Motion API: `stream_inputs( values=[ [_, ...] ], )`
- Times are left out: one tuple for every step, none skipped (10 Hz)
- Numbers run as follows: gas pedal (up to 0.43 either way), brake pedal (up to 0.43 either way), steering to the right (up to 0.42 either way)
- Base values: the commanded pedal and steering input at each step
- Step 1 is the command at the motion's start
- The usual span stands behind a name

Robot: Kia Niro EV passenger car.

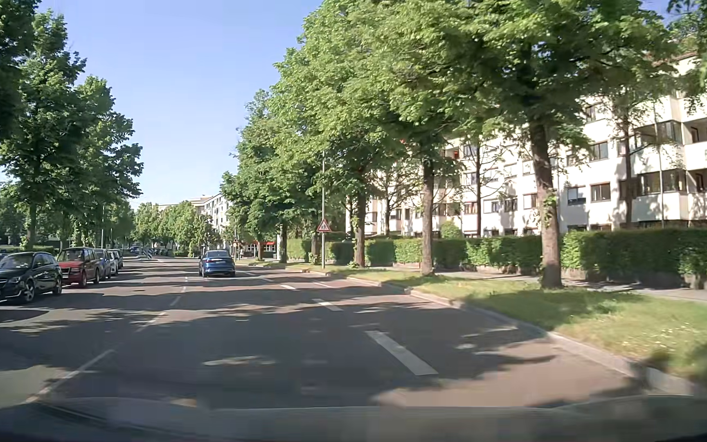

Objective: Follow the waypoints while adhering to traffic rules and regulations

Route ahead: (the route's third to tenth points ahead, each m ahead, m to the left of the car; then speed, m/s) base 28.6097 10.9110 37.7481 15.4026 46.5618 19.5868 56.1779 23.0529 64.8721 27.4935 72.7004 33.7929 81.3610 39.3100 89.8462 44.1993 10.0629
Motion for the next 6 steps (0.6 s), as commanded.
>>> stream_inputs(
  values=[
    [0.039,0.000,-0.097],
    [0.039,0.000,-0.100],
    [0.039,0.000,-0.102],
    [0.039,0.000,-0.104],
    [0.039,0.000,-0.106],
    [0.039,0.000,-0.105]
  ],
)
